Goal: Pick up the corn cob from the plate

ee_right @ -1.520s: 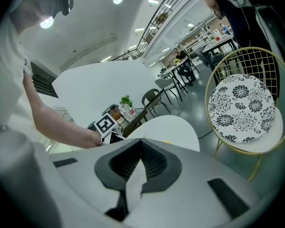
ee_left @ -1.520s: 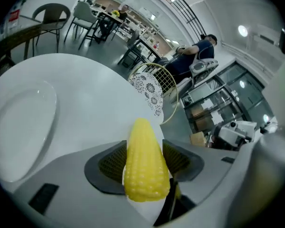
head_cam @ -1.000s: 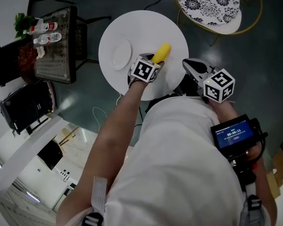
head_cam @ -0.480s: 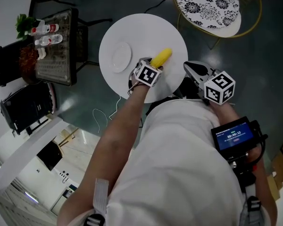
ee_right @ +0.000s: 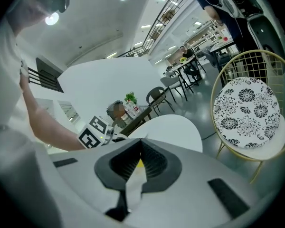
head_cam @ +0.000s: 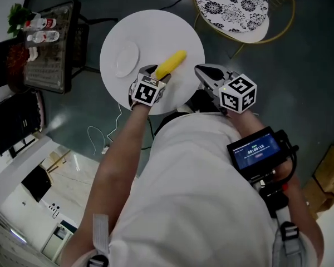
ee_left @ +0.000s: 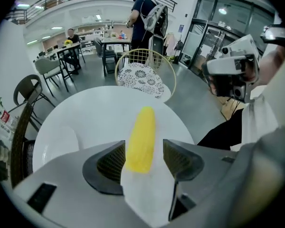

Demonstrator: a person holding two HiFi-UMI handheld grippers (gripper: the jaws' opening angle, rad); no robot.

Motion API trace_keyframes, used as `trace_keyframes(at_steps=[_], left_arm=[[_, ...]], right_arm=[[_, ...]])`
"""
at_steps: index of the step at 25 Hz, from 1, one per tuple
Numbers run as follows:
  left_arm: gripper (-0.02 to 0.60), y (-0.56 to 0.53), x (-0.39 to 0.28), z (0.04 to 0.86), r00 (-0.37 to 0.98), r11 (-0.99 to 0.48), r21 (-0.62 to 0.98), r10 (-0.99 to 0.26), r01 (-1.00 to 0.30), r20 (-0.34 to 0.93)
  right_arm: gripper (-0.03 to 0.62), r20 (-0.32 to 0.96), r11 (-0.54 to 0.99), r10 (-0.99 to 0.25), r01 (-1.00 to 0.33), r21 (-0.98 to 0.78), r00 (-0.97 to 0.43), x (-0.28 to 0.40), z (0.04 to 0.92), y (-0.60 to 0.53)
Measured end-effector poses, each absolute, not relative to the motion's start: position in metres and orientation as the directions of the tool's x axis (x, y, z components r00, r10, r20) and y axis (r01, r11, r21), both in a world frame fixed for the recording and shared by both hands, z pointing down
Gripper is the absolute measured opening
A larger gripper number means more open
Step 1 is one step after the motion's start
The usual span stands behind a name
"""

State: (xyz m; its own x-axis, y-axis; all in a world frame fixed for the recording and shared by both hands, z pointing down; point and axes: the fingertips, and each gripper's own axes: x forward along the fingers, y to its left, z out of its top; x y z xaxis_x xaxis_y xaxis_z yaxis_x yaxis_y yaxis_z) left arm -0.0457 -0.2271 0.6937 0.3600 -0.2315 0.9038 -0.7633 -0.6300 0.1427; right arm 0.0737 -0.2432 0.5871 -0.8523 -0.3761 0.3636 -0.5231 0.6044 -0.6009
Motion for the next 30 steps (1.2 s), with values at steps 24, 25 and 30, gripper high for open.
trace_keyframes(at_steps=[24, 25, 30], left_arm=[[0.247, -0.104, -0.121, 0.536, 0.386, -0.286, 0.261, -0.726, -0.922, 0.569], [0.247, -0.100, -0.122, 0.529, 0.387, -0.286, 0.263, -0.740, -0.921, 0.551], [0.191, -0.079, -0.125, 0.502, 0.407, -0.304, 0.281, -0.787, -0.910, 0.464]], right_arm=[[0.008, 0.301, 0.795, -0.266, -0.385, -0.469, -0.916, -0.003, 0.492, -0.167], [0.008, 0.291, 0.798, -0.270, -0.382, -0.465, -0.918, -0.004, 0.486, -0.165], [0.008, 0.243, 0.806, -0.290, -0.373, -0.459, -0.926, -0.008, 0.464, -0.154]])
